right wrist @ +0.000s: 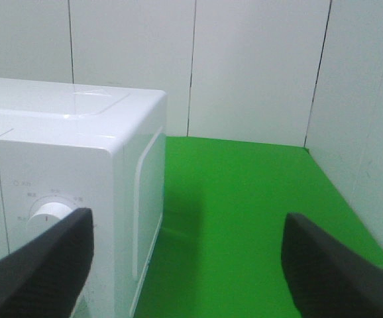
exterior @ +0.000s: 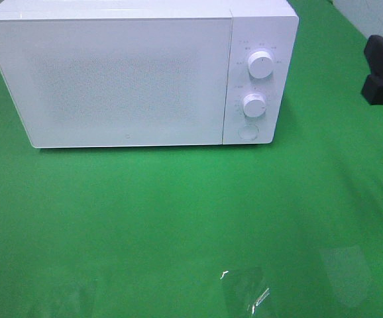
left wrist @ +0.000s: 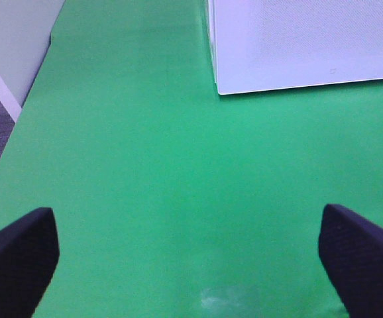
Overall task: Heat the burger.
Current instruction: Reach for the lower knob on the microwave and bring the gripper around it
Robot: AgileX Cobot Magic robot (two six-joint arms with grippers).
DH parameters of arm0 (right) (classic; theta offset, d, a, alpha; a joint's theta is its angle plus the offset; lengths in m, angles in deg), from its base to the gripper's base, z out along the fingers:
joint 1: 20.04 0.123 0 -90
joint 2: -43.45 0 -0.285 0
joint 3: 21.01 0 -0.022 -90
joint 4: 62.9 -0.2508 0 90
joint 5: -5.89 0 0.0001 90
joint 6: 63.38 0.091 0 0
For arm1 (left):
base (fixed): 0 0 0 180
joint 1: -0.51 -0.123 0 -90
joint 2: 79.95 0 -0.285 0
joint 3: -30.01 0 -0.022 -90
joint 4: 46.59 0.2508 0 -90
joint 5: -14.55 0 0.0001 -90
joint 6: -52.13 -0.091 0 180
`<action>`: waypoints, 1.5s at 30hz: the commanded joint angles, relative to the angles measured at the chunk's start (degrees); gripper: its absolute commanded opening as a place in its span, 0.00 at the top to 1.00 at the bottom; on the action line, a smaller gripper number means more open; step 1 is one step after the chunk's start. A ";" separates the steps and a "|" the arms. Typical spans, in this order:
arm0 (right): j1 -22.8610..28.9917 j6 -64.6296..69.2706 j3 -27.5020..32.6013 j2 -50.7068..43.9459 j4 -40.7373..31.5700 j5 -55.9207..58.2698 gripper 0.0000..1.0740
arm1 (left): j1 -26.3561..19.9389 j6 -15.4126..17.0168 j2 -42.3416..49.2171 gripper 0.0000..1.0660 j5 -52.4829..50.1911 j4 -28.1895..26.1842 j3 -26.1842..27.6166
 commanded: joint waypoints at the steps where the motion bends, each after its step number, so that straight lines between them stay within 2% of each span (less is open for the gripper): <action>1: 7.68 -4.81 0.06 5.04 -8.08 -8.19 0.31 | -0.17 0.06 1.38 0.06 -0.74 -0.46 -0.11; 4: 9.22 -5.21 0.06 6.07 -9.45 -10.03 0.31 | -0.17 0.06 1.38 0.06 -0.74 -0.46 -0.11; 5: 12.89 -5.79 0.00 8.88 -12.55 -13.46 0.31 | -0.17 0.06 1.38 0.06 -0.74 -0.46 -0.11; 6: 12.89 -5.79 0.00 8.88 -12.55 -13.46 0.31 | -0.17 0.06 1.38 0.06 -0.74 -0.46 -0.11; 7: 16.21 -5.73 0.00 11.34 -15.01 -16.27 0.31 | -0.17 0.06 1.38 0.06 -0.74 -0.46 -0.11; 12: 21.26 -5.73 -0.06 16.33 -19.54 -20.68 0.31 | -0.17 0.06 1.38 0.06 -0.74 -0.46 -0.11; 14: 25.21 -5.67 -1.32 20.45 -23.20 -22.12 0.31 | -0.17 0.06 1.38 0.06 -0.74 -0.46 -0.11; 18: 27.50 -5.67 -3.90 24.47 -24.52 -23.09 0.31 | -0.17 0.06 1.38 0.06 -0.74 -0.46 -0.11; 28: 27.79 -5.61 -9.45 32.89 -24.52 -26.53 0.30 | -0.17 0.06 1.38 0.06 -0.74 -0.46 -0.11; 31: 27.62 -5.44 -11.97 35.29 -24.98 -25.27 0.24 | -0.17 0.06 1.38 0.06 -0.74 -0.46 -0.11; 35: 27.27 -5.44 -13.75 36.67 -26.36 -25.38 0.22 | -0.17 0.06 1.38 0.06 -0.74 -0.46 -0.11; 45: 21.89 -0.92 -20.00 41.25 -25.78 -23.15 0.24 | -0.17 0.00 1.03 0.06 -0.74 -0.46 -0.11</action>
